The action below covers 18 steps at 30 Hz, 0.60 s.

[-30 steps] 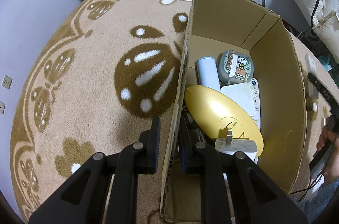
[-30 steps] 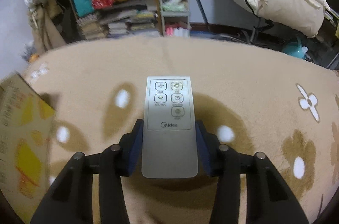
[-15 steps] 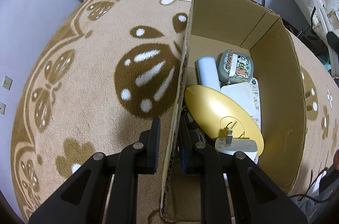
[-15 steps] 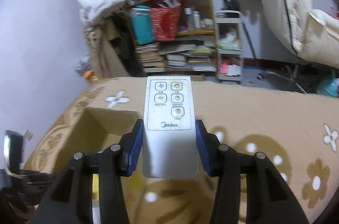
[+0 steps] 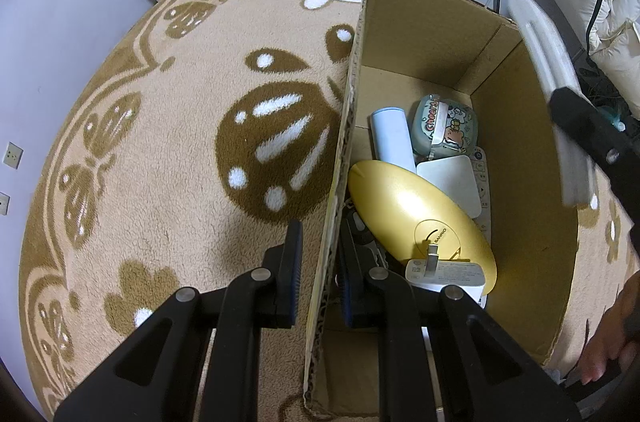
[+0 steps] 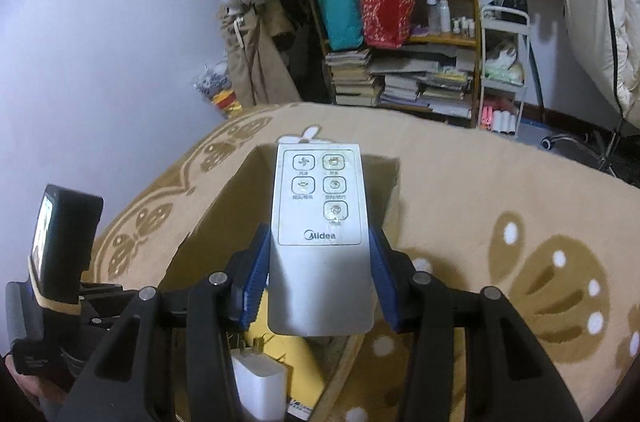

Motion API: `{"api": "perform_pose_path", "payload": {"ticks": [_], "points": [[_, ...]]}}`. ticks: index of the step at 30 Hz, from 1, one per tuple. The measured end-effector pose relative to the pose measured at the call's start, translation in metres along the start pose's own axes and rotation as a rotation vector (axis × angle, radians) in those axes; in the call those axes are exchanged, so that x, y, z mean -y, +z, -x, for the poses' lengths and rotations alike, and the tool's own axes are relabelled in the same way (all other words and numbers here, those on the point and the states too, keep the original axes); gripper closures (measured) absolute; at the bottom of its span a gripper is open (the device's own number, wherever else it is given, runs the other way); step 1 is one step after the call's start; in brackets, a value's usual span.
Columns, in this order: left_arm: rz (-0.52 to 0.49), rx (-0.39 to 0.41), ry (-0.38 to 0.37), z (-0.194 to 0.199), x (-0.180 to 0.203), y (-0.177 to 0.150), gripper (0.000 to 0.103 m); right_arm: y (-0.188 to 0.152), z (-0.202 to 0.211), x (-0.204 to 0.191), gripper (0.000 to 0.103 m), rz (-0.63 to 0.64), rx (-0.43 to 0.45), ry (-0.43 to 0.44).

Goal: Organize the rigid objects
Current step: 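Carry the white remote into the box and open the right gripper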

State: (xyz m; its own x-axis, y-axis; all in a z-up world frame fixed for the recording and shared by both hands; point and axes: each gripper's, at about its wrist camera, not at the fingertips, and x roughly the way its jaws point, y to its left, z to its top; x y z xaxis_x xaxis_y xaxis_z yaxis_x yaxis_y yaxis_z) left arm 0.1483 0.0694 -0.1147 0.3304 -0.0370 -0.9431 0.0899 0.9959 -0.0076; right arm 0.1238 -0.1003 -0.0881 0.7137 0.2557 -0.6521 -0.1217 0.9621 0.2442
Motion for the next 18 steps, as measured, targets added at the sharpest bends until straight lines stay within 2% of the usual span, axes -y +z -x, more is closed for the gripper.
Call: {"api": "perform_pose_path", "payload": {"ticks": [12, 18], "points": [[0.005, 0.004, 0.002, 0.000, 0.002, 0.000, 0.087, -0.011, -0.013, -0.006, 0.052, 0.015, -0.078, -0.004], [0.019, 0.013, -0.004, 0.002, 0.001, -0.002, 0.087, -0.010, -0.009, -0.010, 0.052, 0.016, -0.081, -0.012]]}}
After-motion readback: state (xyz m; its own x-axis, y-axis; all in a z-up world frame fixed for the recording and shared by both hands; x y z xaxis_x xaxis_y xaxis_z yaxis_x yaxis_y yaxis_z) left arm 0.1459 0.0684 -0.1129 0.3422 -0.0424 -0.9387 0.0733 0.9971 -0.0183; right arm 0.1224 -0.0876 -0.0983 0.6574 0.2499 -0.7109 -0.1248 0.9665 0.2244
